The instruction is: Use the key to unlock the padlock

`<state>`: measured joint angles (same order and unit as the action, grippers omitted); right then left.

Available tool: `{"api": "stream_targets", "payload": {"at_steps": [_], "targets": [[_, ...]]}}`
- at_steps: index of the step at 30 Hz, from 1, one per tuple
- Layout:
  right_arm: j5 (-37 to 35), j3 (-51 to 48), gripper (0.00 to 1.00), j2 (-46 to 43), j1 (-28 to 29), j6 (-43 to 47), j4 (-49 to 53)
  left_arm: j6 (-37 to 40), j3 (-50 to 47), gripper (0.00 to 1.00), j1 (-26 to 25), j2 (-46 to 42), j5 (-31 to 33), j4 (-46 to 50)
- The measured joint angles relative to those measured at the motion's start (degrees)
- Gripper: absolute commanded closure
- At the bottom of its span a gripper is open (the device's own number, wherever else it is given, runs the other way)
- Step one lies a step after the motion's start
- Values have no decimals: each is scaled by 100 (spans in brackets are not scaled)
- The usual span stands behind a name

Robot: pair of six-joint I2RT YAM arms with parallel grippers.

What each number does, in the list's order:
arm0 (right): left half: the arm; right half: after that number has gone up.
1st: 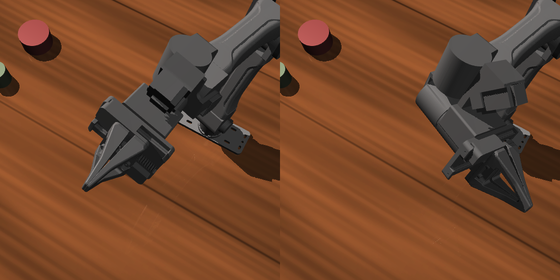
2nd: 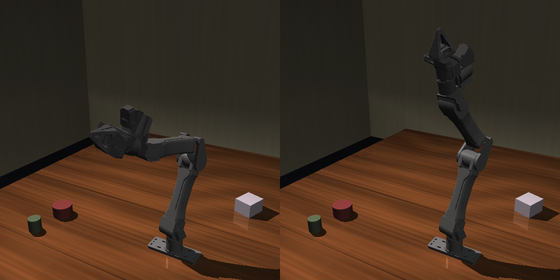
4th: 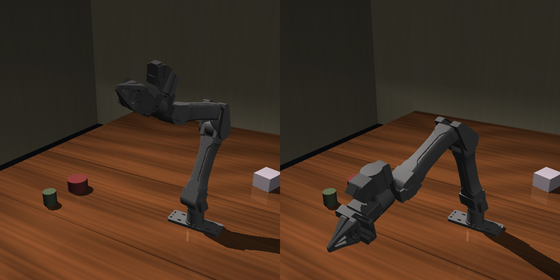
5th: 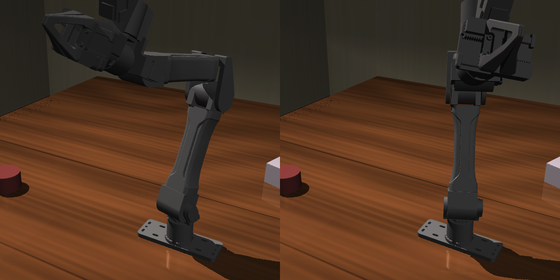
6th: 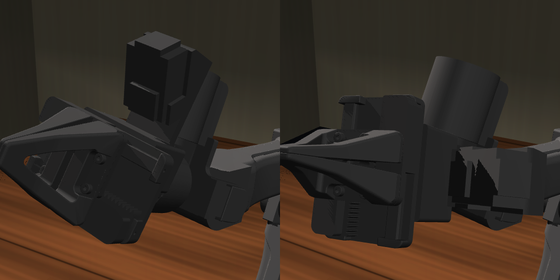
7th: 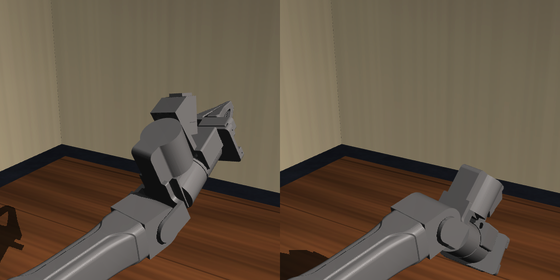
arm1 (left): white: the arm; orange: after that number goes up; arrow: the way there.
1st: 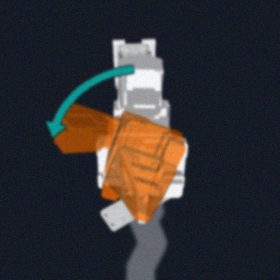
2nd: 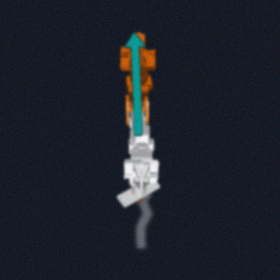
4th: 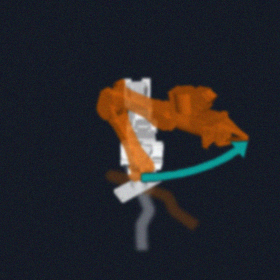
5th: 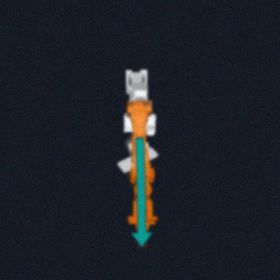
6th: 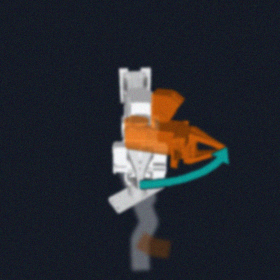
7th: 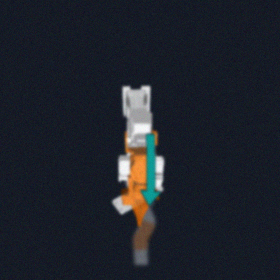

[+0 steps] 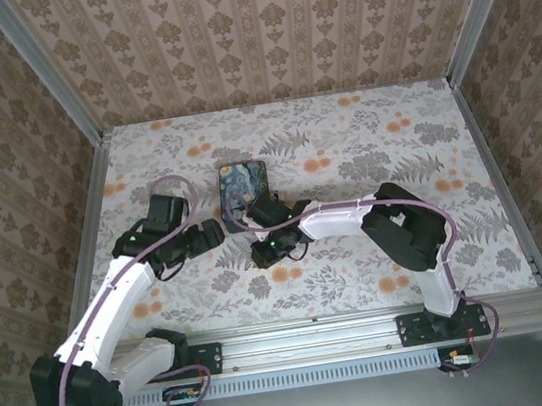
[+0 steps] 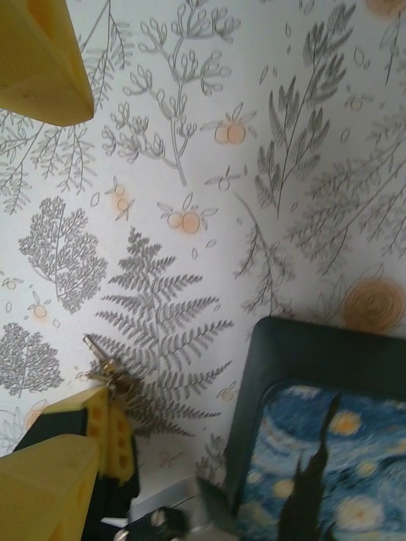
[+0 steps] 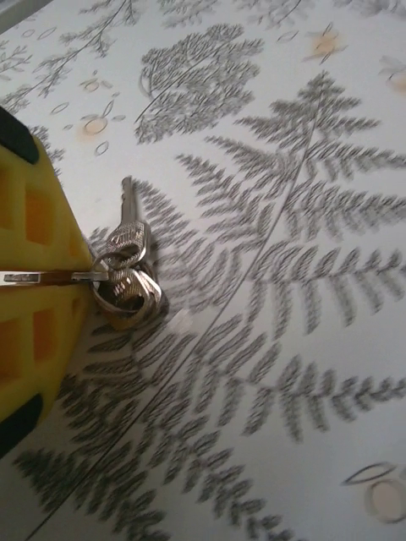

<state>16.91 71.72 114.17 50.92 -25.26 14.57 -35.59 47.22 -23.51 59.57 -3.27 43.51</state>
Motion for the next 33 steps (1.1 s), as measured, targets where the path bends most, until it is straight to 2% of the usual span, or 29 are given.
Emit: {"api": "stream_targets", "payload": {"at_steps": [6,11,16,22,26,33], "targets": [[31,-98,94,-127,26,-793,-398,-166,-96,5,-560,-39,-142,-15],[28,-595,96,-946,26,-1803,-739,-586,-439,8,-647,-625,-417,101],[-140,-901,95,-1818,-15,-2817,-1038,-1071,-448,16,-673,-1128,-804,-96],[-592,-1884,98,-2754,-444,-4288,-1735,-1993,-452,23,-966,-876,-1386,-1113],[-1021,-2404,99,-3244,-717,-5110,-1910,-2669,-485,33,-1158,-433,-1720,-2096],[-1532,-2951,100,-3812,-754,-6332,-2234,-3764,-632,43,-1556,382,-1926,-3543]]}}
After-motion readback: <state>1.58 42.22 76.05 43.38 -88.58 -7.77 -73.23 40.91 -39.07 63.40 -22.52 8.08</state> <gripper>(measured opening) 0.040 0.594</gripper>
